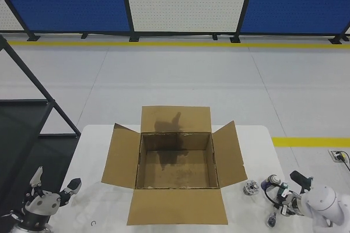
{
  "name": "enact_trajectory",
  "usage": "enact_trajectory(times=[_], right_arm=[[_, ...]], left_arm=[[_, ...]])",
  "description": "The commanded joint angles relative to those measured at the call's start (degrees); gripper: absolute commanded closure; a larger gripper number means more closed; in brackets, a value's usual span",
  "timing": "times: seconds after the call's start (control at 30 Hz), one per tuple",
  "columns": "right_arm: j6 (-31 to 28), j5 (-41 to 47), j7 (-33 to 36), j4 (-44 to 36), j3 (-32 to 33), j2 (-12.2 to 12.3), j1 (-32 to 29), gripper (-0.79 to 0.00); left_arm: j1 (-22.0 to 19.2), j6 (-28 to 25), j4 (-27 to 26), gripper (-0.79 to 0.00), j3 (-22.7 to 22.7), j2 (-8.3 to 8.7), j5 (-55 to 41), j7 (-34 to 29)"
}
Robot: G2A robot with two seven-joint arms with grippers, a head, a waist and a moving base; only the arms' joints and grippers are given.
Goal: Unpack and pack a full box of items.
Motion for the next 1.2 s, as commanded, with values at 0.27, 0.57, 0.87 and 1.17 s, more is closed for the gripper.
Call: enact_trajectory(times=[0.27, 0.57, 0.87, 1.17], right_arm=[[-1.42, 8.0, 0.4, -19.29, 6.61, 0.76, -6.86, -0.785], [-8.1, 25.93, -3.97, -34.61, 9.59, 0.69, -11.79, -0.785], [-17.34, 36.02, -4.61, -37.06, 7.61, 1.07, -12.77, -0.785], [-17.44, 35.98, -5.05, -37.01, 7.54, 1.06, -12.88, -0.785]], left_arm=[[0.0, 0.0, 0.0, -0.785, 0.0, 0.0, 0.0, 0.0], [0.0, 0.0, 0.0, -0.785, 0.0, 0.0, 0.0, 0.0], [0.0, 0.0, 0.0, -0.785, 0.0, 0.0, 0.0, 0.0], [0.0, 0.0, 0.0, -0.785, 0.0, 0.0, 0.0, 0.0]])
